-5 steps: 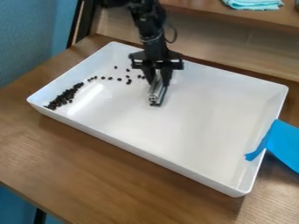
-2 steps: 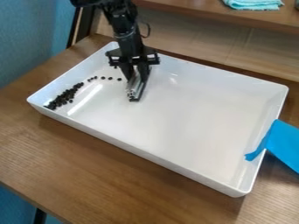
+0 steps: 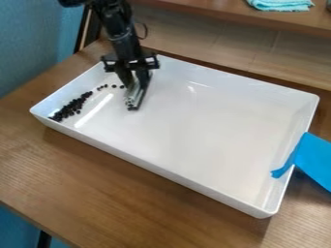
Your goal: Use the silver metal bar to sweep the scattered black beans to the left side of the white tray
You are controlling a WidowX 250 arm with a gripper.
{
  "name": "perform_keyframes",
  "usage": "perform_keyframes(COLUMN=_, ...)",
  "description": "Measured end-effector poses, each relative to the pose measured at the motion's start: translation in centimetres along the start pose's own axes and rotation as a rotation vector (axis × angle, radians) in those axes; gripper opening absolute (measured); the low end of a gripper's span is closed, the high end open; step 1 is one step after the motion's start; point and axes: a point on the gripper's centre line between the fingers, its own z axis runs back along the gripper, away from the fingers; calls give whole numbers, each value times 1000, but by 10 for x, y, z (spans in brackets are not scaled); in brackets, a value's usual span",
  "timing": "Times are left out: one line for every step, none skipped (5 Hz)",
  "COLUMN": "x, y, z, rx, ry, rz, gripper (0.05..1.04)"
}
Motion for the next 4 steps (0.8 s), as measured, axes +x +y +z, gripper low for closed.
perform_keyframes(x=-8, y=23, z=3, rx=-2, ry=-3, rz=7, gripper=373)
perform_keyframes(x=-11, y=34, z=6, rx=9, ry=-36, rz=-22, gripper=373)
perform_keyframes(x=-9, y=41, z=9, rx=54, ry=-76, rz=-79, gripper=373)
perform_keyframes(x=-5, y=51, z=11, rx=123, ry=-90, rz=-117, gripper=373)
